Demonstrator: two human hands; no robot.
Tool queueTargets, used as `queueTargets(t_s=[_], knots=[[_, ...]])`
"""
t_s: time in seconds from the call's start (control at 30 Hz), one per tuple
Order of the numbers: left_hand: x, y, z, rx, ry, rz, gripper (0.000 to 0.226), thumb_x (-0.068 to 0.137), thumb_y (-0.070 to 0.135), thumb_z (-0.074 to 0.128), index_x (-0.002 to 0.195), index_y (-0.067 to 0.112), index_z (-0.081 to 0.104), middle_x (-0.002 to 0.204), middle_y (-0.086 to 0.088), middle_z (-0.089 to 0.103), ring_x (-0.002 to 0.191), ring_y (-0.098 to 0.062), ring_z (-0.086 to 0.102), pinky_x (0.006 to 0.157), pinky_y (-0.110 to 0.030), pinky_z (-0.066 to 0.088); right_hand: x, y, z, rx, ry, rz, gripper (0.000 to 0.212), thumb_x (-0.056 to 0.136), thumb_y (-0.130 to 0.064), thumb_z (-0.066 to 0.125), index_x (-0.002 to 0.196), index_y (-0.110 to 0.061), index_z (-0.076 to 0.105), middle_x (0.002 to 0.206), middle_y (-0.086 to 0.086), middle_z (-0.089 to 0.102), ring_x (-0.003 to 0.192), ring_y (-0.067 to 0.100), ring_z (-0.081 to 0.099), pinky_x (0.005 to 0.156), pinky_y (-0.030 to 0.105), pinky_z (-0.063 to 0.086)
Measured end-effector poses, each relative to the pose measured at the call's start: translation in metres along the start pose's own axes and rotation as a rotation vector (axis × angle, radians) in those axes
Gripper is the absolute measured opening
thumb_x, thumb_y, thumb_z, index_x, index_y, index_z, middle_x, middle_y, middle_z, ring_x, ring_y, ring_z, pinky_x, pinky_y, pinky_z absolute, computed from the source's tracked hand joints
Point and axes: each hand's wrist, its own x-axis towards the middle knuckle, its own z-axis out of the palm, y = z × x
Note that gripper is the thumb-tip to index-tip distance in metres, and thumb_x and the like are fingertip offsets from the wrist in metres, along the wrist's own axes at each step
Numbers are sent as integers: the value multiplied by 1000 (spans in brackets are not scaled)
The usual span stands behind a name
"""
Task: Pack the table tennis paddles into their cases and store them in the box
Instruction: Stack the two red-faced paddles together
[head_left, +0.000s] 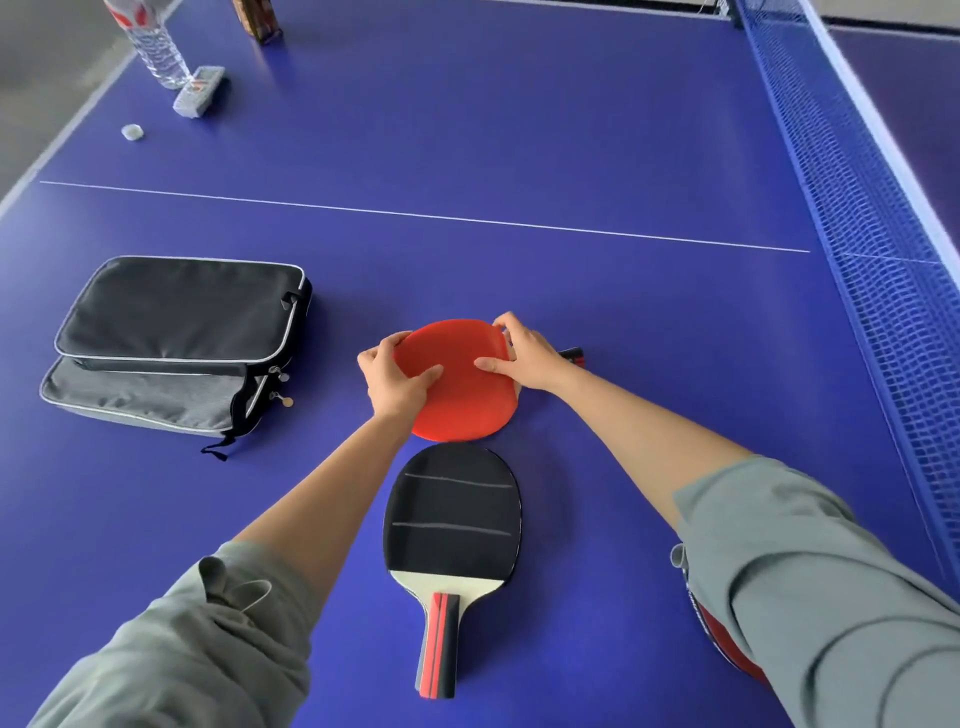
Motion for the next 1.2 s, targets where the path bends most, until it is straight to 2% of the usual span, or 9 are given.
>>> queueTargets(t_s=[0.1,0.2,0.37,0.5,0.6,0.77,0.9,1.0,1.2], knots=[[-23,16,0,8,-53,116,54,74,12,75,122,25,53,125,-2,38,102,-13,46,93,-31,42,-35,-3,-14,85,83,-5,58,84,-40,67,126,-14,38,104,3,61,95,21,55,78,35,45],[-50,39,9,74,-91,238,66,75,14,76,133,20,45,130,-6,38,113,-19,46,101,-35,39,-82,5,-35,100,226,19,56,85,-41,65,125,-13,38,81,-12,51,85,20,52,77,40,46],[-127,30,51,192,-99,216,74,79,15,73,141,8,33,136,-17,35,121,-33,44,103,-46,37,-167,57,-67,183,504,267,50,86,-43,63,119,-13,39,117,4,60,106,29,57,86,49,49],[-197,-12,101,490,-437,403,53,87,21,64,135,12,45,133,-13,41,119,-32,42,99,-39,37,-221,97,-80,257,600,404,49,86,-40,63,116,-10,39,120,8,59,111,32,56,92,54,46],[-231,-31,139,603,-628,519,55,88,29,62,138,17,43,136,-7,38,121,-29,39,99,-40,38,-247,114,-79,230,634,454,48,86,-40,63,115,-10,40,120,9,60,111,32,56,92,51,45],[-256,-33,179,555,-600,371,65,79,41,70,135,18,44,131,-7,40,122,-28,35,99,-41,39,-266,132,-72,256,660,491,47,85,-43,62,113,-12,40,118,6,61,108,30,58,91,50,47],[-278,-32,200,544,-477,249,86,67,49,78,137,18,38,127,-4,40,120,-25,35,99,-40,41,-275,143,-69,318,706,507,46,86,-43,61,113,-12,40,115,2,61,105,28,60,92,50,47],[-289,-34,211,532,-425,140,95,65,40,82,142,20,30,129,-5,34,121,-26,33,103,-36,35,-281,148,-72,355,751,521,47,87,-43,60,115,-12,39,117,3,61,107,28,59,94,51,46],[-285,-16,223,470,-393,-143,83,59,24,85,129,27,41,130,-3,31,122,-22,30,104,-31,33,-286,153,-81,394,788,528,45,88,-42,59,115,-12,39,118,4,59,109,29,58,94,53,46]])
